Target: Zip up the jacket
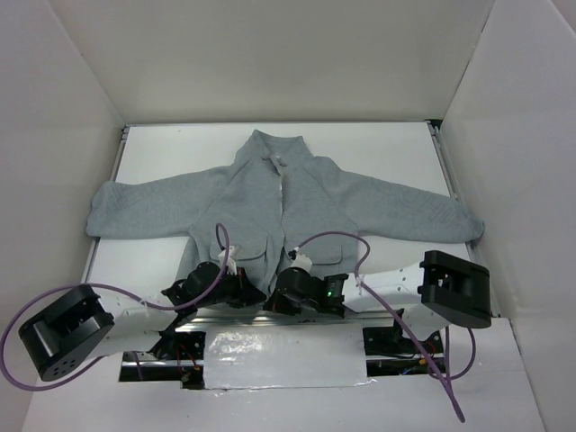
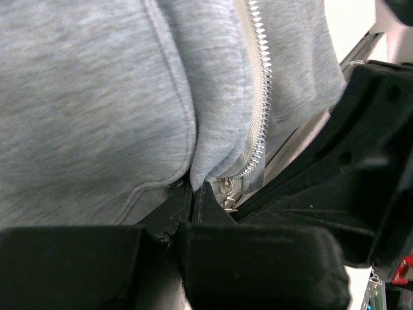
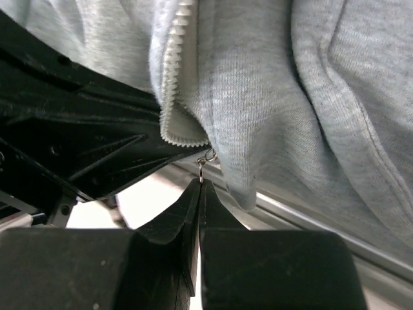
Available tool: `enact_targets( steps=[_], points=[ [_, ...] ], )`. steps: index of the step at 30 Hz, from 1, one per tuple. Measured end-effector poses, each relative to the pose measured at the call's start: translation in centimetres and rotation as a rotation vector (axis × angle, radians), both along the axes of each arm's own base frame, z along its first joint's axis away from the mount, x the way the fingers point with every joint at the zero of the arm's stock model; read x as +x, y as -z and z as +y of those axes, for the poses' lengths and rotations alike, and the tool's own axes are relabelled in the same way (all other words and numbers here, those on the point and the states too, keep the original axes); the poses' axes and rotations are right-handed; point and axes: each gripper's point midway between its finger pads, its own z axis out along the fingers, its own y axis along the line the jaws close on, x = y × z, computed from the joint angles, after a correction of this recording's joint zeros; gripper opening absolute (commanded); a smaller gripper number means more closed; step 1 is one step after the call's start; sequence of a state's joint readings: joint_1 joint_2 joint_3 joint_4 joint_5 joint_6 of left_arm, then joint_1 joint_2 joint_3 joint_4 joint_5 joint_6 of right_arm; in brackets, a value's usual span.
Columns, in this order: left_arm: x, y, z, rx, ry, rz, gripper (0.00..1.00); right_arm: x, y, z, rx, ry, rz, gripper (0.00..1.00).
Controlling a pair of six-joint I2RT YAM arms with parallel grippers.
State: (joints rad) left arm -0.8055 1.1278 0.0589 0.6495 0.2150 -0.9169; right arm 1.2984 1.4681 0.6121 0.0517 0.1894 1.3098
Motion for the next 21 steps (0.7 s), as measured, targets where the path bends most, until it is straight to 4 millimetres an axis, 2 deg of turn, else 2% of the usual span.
enact_targets(
  steps=[4,15,21],
  points=[
    [0.0,-0.6,-0.1,-0.01,0.006,-0.021,0.0,-0.2,-0.4,-0.1,0.048,0.025,0.057,0.0],
    [0.0,-1.9,0.0,-0.029,0.02,-0.083,0.0,0.9,-2.7,0.1,0.173,0.087,0.148,0.0],
    [0.1,-2.3,-0.2,-0.043,0.031,-0.103,0.0,1.0,-3.1,0.2,0.205,0.129,0.215,0.0]
  ],
)
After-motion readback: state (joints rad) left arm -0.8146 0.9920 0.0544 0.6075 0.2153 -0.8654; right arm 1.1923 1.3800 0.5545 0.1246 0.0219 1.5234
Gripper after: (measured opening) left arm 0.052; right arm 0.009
